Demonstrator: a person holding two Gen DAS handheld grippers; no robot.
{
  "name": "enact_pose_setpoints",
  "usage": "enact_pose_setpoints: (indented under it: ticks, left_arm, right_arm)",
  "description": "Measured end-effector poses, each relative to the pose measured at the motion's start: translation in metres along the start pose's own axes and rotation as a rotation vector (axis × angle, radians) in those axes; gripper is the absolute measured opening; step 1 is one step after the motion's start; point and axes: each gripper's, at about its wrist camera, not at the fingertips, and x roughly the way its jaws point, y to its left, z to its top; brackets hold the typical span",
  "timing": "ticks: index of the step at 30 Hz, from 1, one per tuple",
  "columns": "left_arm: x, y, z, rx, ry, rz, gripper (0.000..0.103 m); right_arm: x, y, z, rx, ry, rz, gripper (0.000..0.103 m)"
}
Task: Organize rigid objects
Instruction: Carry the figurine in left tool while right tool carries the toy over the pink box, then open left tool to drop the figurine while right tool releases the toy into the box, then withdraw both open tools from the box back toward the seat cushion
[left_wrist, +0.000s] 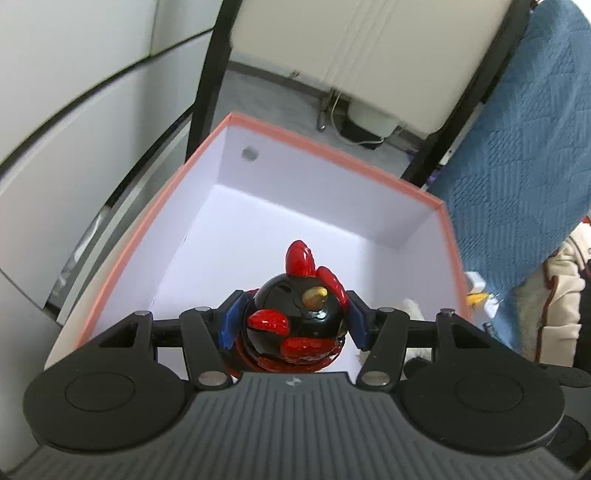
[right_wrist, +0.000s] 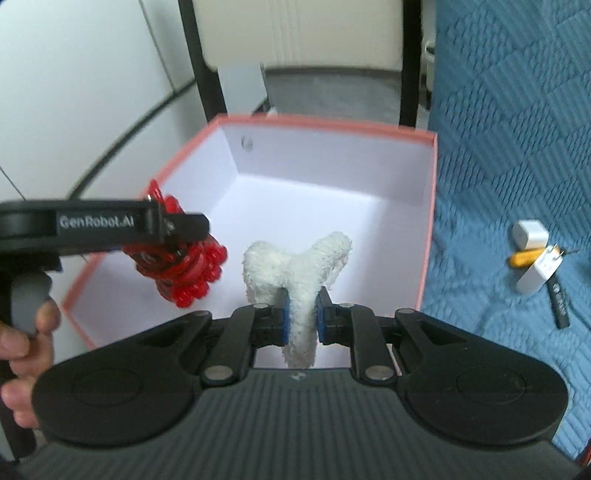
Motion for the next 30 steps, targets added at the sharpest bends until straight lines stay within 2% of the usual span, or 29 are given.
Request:
enact_pose_setpoints:
  ticks: [7, 12, 16, 19, 20, 30]
  left_arm:
    - [0.020, 0.016, -0.021, -0.020, 0.066, 0.017, 0.063]
    - [0.021, 0.016, -0.023, -0.026, 0.071, 0.022, 0.063]
    - [0.010, 0.012, -0.020, 0.007, 0.032, 0.036, 0.071]
    - [0.003, 0.009, -0.015, 0.008, 0.009, 0.045, 0.072]
    - [-0.001, 0.008, -0.014, 0.008, -0.001, 0.045, 0.072]
    - [-0.050, -0.023, -0.012, 0.041, -0.129, 0.025, 0.072]
  right_arm:
    - [0.026, 0.008, -0.020, -0.040, 0.069, -0.016, 0.018]
    - [0.025, 0.008, -0.022, -0.048, 0.075, -0.003, 0.019]
    - [0.020, 0.007, -0.018, -0.049, 0.057, 0.015, 0.024]
    - [0.012, 0.006, -0.014, -0.037, 0.035, 0.036, 0.047]
    - [0.009, 0.005, -0.014, -0.034, 0.023, 0.038, 0.051]
    - [-0.038, -0.004, -0.009, -0.046, -0.111, 0.051, 0.051]
